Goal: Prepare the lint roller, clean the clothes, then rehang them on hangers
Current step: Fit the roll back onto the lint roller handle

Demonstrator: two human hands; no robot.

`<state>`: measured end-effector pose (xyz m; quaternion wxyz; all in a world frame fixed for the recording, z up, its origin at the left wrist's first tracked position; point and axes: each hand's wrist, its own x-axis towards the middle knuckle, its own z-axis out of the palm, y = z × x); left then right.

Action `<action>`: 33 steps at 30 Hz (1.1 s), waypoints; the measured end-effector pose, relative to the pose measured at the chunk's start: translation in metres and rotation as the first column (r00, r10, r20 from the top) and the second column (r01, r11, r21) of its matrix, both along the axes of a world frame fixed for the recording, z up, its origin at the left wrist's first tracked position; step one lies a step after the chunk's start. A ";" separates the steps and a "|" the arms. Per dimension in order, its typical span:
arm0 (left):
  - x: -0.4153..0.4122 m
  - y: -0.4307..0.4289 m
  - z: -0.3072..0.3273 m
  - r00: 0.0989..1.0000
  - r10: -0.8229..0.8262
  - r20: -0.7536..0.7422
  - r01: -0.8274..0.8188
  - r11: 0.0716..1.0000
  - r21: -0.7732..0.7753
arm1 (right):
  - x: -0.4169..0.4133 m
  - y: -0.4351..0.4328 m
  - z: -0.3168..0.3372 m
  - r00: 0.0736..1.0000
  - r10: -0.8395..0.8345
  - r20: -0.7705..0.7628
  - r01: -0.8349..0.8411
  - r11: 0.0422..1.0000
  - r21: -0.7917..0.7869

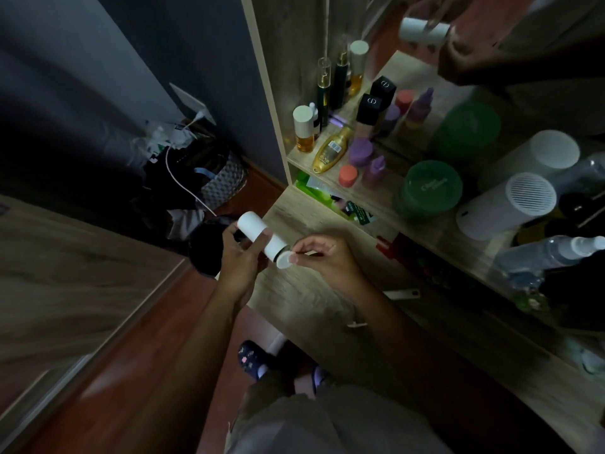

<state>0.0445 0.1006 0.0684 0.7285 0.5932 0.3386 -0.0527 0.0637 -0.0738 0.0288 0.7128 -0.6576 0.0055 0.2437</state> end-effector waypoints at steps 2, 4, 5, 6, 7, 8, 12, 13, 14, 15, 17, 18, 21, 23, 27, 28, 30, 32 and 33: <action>0.001 -0.002 0.002 1.000 0.010 -0.004 -0.010 1.000 -0.029 | -0.001 0.002 0.003 1.000 -0.026 0.011 0.026 1.000 0.000; 0.002 -0.003 0.003 1.000 0.020 -0.006 -0.020 0.999 -0.051 | -0.001 0.004 0.006 0.998 -0.060 0.022 0.060 0.998 0.010; 0.002 -0.003 0.003 1.000 0.025 -0.009 -0.025 0.998 -0.057 | 0.000 0.005 0.007 0.997 -0.073 0.025 0.072 0.997 0.021; 0.002 -0.002 0.003 1.000 0.027 -0.015 -0.028 0.998 -0.063 | 0.001 0.005 0.008 0.996 -0.082 0.030 0.082 0.996 0.029; 0.003 -0.002 0.003 0.999 0.027 -0.021 -0.028 0.997 -0.071 | 0.001 0.006 0.009 0.995 -0.088 0.039 0.087 0.996 0.034; 0.003 -0.002 0.003 0.999 0.025 -0.027 -0.028 0.996 -0.084 | 0.002 0.006 0.010 0.995 -0.091 0.050 0.090 0.995 0.034; 0.003 -0.004 0.003 0.999 0.040 -0.031 -0.044 0.986 -0.160 | 0.005 0.008 0.011 0.992 -0.105 0.073 0.104 0.994 0.021; 0.003 -0.004 0.003 0.999 0.044 -0.029 -0.049 0.984 -0.170 | 0.006 0.008 0.012 0.992 -0.105 0.072 0.104 0.994 0.015; 0.003 -0.004 0.003 0.998 0.048 -0.028 -0.052 0.983 -0.176 | 0.006 0.008 0.012 0.993 -0.100 0.069 0.099 0.995 0.006; 0.003 -0.004 0.004 0.998 0.052 -0.028 -0.057 0.982 -0.181 | 0.006 0.007 0.013 0.994 -0.090 0.070 0.090 0.996 -0.004; 0.001 -0.005 0.004 0.998 0.054 -0.030 -0.058 0.981 -0.185 | 0.007 0.005 0.014 0.995 -0.068 0.078 0.069 0.998 -0.014; 0.001 -0.005 0.005 0.998 0.053 -0.031 -0.058 0.981 -0.185 | 0.007 0.004 0.014 0.995 -0.059 0.079 0.060 0.998 -0.010; 0.000 -0.005 0.006 0.999 0.047 -0.025 -0.051 0.981 -0.186 | 0.009 0.003 0.017 0.996 -0.036 0.080 0.037 0.999 -0.002; -0.001 -0.005 0.008 0.999 0.036 -0.026 -0.040 0.982 -0.185 | 0.009 0.003 0.018 0.995 -0.020 0.102 0.024 0.999 -0.034; -0.003 -0.008 0.014 1.000 -0.001 -0.016 -0.002 0.984 -0.178 | 0.008 0.004 0.019 0.987 -0.046 0.157 0.060 0.994 -0.088; -0.004 -0.008 0.016 1.000 -0.004 -0.016 0.001 0.983 -0.186 | 0.007 0.003 0.018 0.984 -0.057 0.166 0.074 0.992 -0.099; -0.005 -0.008 0.020 1.000 -0.007 -0.016 0.004 0.976 -0.218 | 0.003 0.002 0.019 0.983 -0.051 0.175 0.070 0.992 -0.104; -0.007 -0.009 0.022 1.000 -0.023 -0.006 0.021 0.975 -0.222 | -0.001 0.000 0.019 0.983 -0.030 0.180 0.052 0.992 -0.119; -0.008 -0.010 0.023 0.999 -0.033 0.004 0.033 0.977 -0.209 | -0.004 -0.002 0.018 0.983 -0.023 0.184 0.048 0.990 -0.133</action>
